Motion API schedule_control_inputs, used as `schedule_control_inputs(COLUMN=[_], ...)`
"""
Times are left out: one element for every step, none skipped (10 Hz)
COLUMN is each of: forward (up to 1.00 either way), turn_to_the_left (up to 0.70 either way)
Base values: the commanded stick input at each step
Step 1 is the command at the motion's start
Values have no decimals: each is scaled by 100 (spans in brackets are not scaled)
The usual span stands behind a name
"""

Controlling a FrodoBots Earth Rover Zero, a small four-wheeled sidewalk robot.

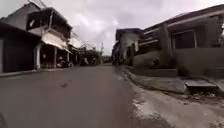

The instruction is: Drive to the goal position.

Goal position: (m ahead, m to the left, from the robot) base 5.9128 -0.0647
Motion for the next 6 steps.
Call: schedule_control_inputs(forward=[70, 70, 70, 70, 70, 70], turn_to_the_left=[0, 0, 0, 0, 0, 0])
